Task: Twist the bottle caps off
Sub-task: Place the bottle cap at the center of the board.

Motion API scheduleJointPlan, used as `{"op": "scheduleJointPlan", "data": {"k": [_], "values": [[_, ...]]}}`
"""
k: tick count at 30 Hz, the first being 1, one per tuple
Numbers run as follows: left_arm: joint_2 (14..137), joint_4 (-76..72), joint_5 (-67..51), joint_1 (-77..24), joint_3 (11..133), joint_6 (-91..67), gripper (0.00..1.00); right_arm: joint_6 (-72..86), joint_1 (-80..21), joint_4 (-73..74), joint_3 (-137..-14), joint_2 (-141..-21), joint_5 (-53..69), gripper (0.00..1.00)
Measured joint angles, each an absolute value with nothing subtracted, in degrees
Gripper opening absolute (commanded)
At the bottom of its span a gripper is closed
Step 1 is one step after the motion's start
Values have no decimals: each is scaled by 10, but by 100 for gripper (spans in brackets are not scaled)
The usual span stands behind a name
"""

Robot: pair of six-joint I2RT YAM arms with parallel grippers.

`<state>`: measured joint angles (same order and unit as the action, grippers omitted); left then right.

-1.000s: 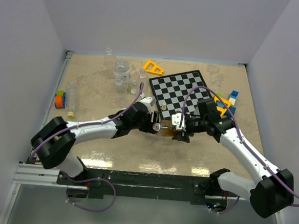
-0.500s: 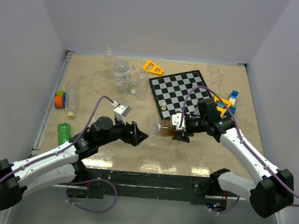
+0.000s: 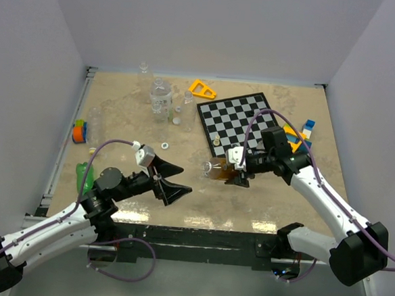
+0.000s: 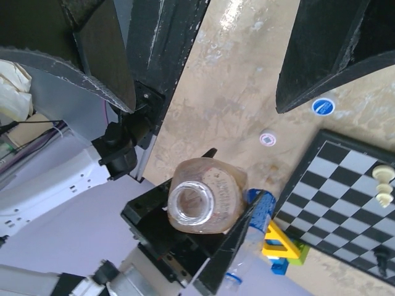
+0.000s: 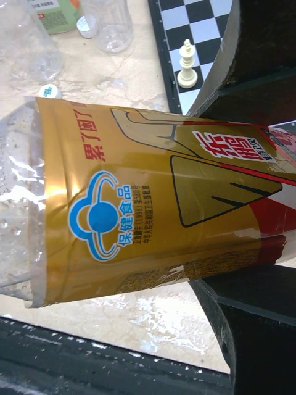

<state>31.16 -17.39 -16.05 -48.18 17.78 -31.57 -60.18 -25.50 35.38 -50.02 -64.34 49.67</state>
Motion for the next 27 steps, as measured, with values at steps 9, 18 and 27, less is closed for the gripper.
{"op": "scheduleJointPlan", "data": {"k": [9,18,27], "values": [[334,-207,-186,-482,183,-290,100,-596,-255,378,-557,-698,542,9],[359,-214,-166,-482,201,-279,100,-554,-249,380,-563,-707,578,9],[392,-251,-163,-484,202,-291,100,-490,-238,346,-563,-703,600,10]]}}
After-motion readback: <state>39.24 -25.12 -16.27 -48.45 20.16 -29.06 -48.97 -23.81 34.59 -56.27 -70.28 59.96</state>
